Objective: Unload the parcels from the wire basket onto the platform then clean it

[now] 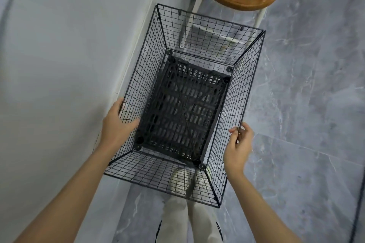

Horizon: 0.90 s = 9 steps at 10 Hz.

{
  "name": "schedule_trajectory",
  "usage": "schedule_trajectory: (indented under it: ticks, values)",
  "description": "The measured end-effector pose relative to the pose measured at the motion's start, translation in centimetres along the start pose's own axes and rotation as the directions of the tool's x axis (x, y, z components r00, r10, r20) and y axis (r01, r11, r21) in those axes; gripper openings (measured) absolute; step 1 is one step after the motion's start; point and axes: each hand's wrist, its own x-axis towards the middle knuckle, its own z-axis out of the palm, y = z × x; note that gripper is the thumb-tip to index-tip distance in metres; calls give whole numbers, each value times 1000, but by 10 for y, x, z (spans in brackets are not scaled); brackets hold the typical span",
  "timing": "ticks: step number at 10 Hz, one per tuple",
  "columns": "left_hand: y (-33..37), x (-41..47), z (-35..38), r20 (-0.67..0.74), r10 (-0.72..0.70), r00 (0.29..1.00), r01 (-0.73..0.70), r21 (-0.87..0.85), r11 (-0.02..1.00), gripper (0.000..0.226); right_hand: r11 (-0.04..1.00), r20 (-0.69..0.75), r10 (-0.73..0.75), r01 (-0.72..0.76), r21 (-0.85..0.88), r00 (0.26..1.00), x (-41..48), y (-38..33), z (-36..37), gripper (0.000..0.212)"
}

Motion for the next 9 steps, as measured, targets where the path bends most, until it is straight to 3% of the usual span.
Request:
schedule_trajectory:
  ticks: [4, 5, 7, 8, 9]
  values:
    - [10, -18, 19, -140, -30, 990, 20, -69, 997, 74, 971, -51, -49, 36, -238, 997, 0, 4, -1, 33]
    - [9, -23, 19, -127, 2, 992, -11, -70, 997, 68, 965, 13, -39, 42, -260, 999, -6, 2, -4, 41]
    - [0, -38, 14, 80, 92, 993, -88, -51, 995, 73, 937, 167, 18, 41, -348, 986, -13, -15, -27, 53]
    - [-2, -48, 9, 107, 114, 988, -110, -41, 993, 71, 929, 229, 31, 57, -367, 973, -15, -23, -41, 53]
    - [0, -59, 2, 86, 155, 984, -157, 16, 987, 67, 888, 324, -16, 163, -429, 946, -25, -34, -52, 48]
